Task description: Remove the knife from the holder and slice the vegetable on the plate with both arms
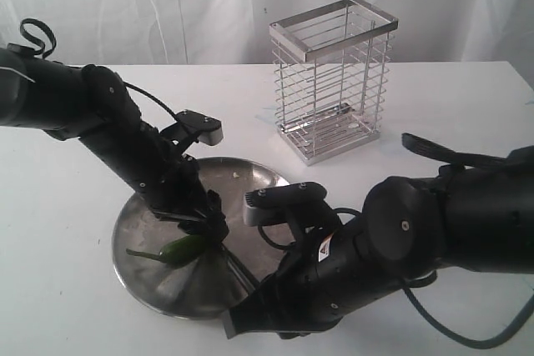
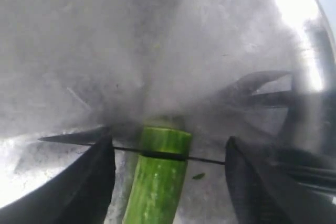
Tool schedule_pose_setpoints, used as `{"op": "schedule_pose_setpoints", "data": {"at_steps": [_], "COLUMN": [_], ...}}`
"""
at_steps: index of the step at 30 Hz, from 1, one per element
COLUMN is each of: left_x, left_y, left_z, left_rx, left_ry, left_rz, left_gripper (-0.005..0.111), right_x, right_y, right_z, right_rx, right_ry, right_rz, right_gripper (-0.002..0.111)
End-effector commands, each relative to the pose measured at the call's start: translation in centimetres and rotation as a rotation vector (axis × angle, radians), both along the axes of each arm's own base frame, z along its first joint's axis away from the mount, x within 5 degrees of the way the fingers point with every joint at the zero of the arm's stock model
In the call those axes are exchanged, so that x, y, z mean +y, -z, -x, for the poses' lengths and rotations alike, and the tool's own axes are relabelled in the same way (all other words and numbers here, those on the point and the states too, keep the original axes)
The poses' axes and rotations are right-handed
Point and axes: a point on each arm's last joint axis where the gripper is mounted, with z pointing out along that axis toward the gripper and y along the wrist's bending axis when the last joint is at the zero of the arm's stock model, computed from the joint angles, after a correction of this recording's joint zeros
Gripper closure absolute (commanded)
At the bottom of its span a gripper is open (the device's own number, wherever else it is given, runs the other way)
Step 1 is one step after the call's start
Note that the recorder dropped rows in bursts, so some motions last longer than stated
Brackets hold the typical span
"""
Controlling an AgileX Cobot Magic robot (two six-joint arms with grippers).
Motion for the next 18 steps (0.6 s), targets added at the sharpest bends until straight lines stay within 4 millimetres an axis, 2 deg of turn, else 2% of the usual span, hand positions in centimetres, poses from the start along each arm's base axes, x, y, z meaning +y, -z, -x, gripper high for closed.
{"op": "schedule_pose_setpoints", "data": {"at_steps": [1,4,13,18], "left_x": [0.1,0.1,0.1,0.0], "left_y": [-2.1,-3.3,-2.7,-1.6], "left_z": [0.8,1.2,1.2,0.9], "left_rx": [-0.064,-0.078,-0.056,-0.038], "left_ry": [0.03,0.038,0.05,0.045], "left_rz": [0.003,0.015,0.004,-0.006], "left_gripper": [0.043,0.043,0.043,0.043], "right_x": [0.2,0.3,0.3,0.3], "right_y": [0.1,0.5,0.8,0.8], "right_z": [-0.2,-0.2,-0.3,-0.3], "right_rx": [-0.007,0.004,0.008,0.008], "right_ry": [0.007,0.006,0.008,0.008], "right_rz": [-0.004,0.007,0.013,0.013], "right_gripper": [0.107,0.107,0.107,0.107]}}
